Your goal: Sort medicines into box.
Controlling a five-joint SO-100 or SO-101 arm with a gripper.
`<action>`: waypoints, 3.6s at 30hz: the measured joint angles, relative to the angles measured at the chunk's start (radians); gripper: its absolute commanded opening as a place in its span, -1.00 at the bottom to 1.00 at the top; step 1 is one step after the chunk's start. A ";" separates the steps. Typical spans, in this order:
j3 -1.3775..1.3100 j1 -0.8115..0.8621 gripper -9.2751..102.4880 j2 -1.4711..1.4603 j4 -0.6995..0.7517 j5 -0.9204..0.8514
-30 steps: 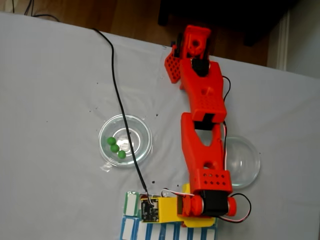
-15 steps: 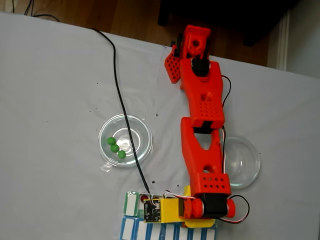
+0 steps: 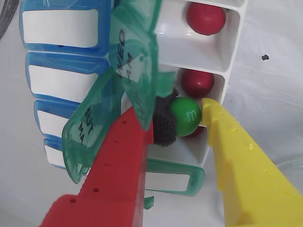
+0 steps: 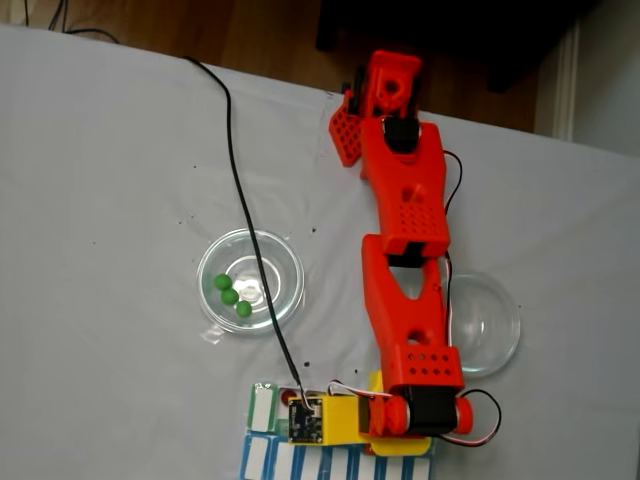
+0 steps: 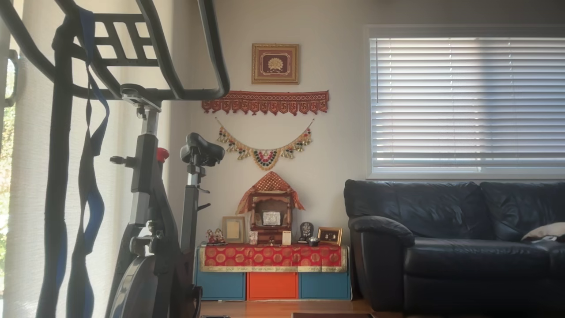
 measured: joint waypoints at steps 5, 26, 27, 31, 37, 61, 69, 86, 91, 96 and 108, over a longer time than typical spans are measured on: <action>0.000 0.000 -0.48 0.000 0.000 0.000; 0.244 0.066 -0.57 0.181 0.000 -0.160; 0.299 0.075 -0.60 0.229 0.000 -0.190; 0.482 0.114 -0.78 0.408 0.000 -0.293; 0.732 0.186 -0.79 0.626 0.000 -0.462; 1.624 0.532 -0.81 1.154 -0.537 -0.606; 1.703 0.522 -0.81 1.095 -0.716 -0.505; 1.689 0.557 -0.81 1.003 -0.778 -0.402; 1.658 0.584 -0.78 1.003 -0.770 -0.414; 1.655 0.601 -0.60 1.003 -0.770 -0.431; 1.655 0.612 -0.54 0.982 -0.769 -0.449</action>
